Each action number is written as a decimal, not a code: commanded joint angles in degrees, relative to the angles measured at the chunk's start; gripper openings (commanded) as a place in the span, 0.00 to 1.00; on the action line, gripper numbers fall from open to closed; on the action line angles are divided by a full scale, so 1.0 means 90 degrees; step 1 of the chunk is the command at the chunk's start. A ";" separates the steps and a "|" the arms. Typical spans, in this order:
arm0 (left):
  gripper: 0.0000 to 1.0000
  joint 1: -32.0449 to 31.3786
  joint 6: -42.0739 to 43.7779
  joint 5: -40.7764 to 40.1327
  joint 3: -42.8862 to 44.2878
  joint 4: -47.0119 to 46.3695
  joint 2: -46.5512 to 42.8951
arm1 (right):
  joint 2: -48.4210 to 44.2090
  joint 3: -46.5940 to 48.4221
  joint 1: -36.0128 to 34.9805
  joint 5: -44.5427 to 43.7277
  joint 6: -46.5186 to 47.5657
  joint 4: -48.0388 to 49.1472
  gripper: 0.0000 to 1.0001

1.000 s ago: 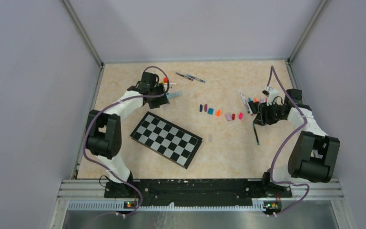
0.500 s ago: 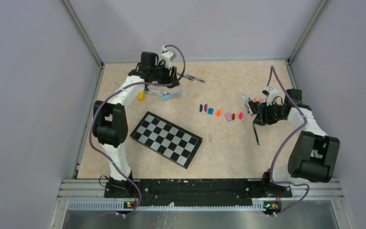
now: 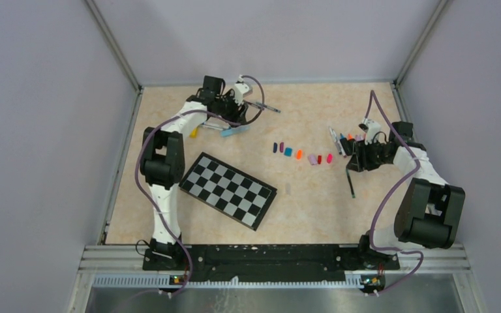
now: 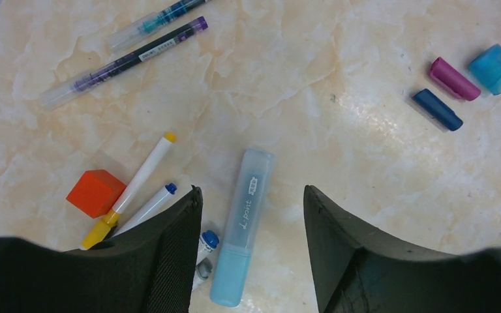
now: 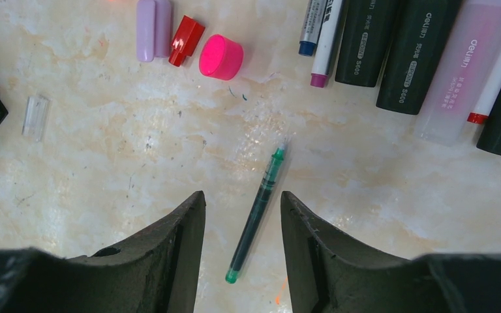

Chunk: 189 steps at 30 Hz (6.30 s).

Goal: Open the pen caps
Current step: Pick up the pen from the center of the board.

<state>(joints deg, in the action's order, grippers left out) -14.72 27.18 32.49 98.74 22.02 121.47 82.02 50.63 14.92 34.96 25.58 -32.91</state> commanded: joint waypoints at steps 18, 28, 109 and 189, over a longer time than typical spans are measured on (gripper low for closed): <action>0.63 -0.0449 0.1473 -0.1974 0.0333 0.0233 0.0536 | 0.0153 0.0034 0.0084 0.0032 0.0165 0.0008 0.45; 0.54 -0.0464 0.1313 -0.1862 0.0177 0.0293 0.0603 | 0.0150 0.0038 0.0091 0.0032 0.0165 0.0003 0.45; 0.00 -0.1227 -0.4502 0.2284 -0.4067 -0.3747 -0.3038 | -0.1660 -0.0137 -0.0339 0.4334 0.6384 -0.2595 0.72; 0.99 -0.1989 -0.8187 0.0560 -0.7158 -0.9936 -0.4291 | -0.2117 -0.1541 -0.2072 0.5052 -0.0437 0.1861 0.00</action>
<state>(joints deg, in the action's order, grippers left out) -30.81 -53.69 39.38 31.66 -74.46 88.95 62.17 38.09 -4.75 71.85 40.97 -33.12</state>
